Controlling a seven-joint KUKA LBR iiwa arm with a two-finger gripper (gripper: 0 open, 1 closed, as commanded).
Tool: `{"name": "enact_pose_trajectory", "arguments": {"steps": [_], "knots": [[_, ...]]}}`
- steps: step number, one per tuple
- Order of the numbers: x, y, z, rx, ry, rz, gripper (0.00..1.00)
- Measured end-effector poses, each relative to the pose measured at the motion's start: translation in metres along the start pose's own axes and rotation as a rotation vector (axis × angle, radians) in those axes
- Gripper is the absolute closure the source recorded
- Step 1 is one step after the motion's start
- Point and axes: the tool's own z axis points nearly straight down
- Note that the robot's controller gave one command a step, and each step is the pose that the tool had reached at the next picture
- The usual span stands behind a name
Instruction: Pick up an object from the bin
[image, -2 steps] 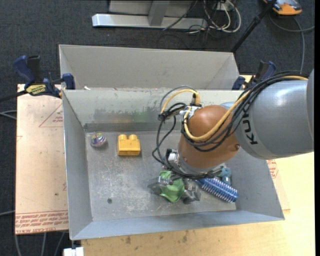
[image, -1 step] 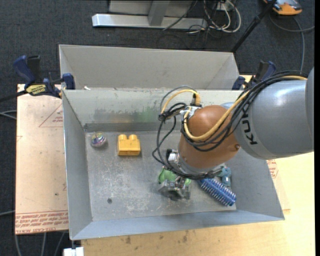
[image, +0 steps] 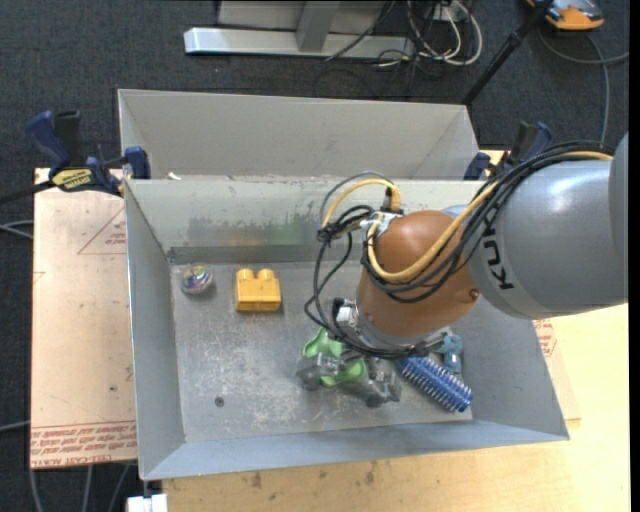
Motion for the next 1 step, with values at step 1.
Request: {"name": "enact_pose_trajectory", "arguments": {"steps": [1], "knots": [[-0.0081, -0.0247, -0.0152, 0.002, -0.002, 0.206, 0.00]]}}
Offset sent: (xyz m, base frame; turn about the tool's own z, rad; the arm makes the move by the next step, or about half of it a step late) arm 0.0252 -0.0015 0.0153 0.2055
